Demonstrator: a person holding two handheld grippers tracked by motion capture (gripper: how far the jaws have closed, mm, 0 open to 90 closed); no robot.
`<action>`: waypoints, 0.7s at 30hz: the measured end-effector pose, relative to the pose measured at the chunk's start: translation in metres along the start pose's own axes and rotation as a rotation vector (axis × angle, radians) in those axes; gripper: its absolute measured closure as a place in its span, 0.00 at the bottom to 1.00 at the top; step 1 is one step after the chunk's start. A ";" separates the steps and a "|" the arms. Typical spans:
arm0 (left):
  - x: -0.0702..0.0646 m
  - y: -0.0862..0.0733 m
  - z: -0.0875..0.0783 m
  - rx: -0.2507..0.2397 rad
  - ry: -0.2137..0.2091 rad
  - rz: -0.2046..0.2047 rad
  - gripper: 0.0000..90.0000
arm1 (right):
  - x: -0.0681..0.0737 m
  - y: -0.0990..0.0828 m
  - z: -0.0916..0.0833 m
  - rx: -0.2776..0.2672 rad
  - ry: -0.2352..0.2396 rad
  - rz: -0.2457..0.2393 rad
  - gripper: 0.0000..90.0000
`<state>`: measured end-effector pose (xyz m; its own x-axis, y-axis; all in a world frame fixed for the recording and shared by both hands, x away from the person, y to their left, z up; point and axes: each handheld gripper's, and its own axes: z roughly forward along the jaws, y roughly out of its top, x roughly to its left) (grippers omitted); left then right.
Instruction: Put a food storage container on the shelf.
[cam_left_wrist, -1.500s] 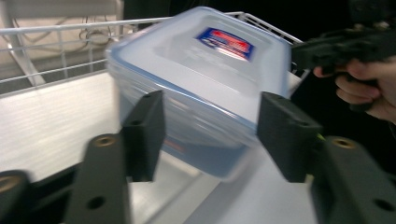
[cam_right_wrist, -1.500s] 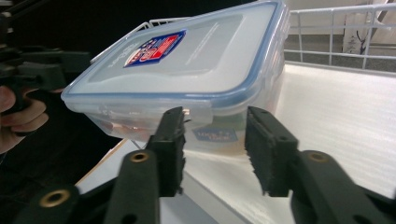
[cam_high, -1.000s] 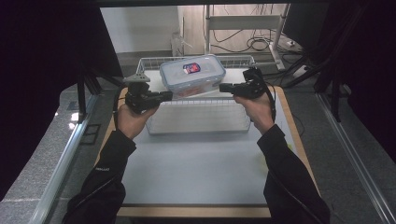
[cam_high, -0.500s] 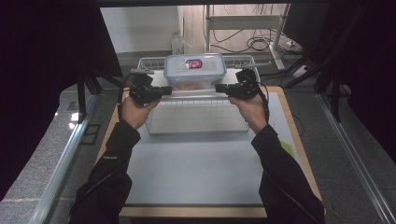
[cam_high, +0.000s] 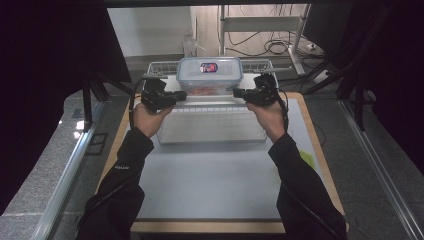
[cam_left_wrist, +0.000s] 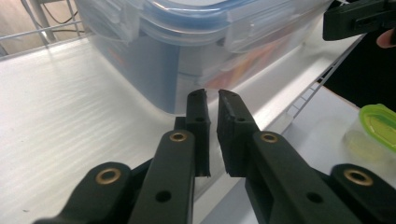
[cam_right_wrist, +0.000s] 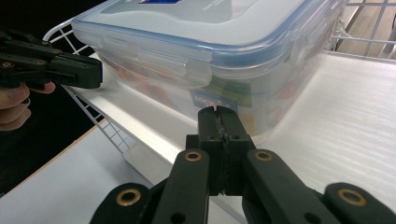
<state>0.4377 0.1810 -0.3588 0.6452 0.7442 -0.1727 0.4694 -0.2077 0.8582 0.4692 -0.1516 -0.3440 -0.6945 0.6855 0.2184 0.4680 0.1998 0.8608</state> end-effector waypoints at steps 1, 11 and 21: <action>-0.001 -0.001 -0.001 -0.005 -0.008 0.001 0.90 | 0.000 0.000 -0.001 -0.003 0.003 0.002 0.98; -0.019 -0.022 -0.015 -0.057 -0.056 0.050 0.69 | 0.013 -0.013 -0.014 -0.018 0.023 -0.044 0.79; -0.047 -0.050 -0.027 -0.080 -0.052 0.133 0.45 | 0.030 -0.037 -0.020 -0.007 0.020 -0.118 0.58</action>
<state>0.3675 0.1735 -0.3810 0.7301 0.6789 -0.0779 0.3292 -0.2496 0.9107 0.4198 -0.1524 -0.3599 -0.7550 0.6438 0.1246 0.3786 0.2729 0.8844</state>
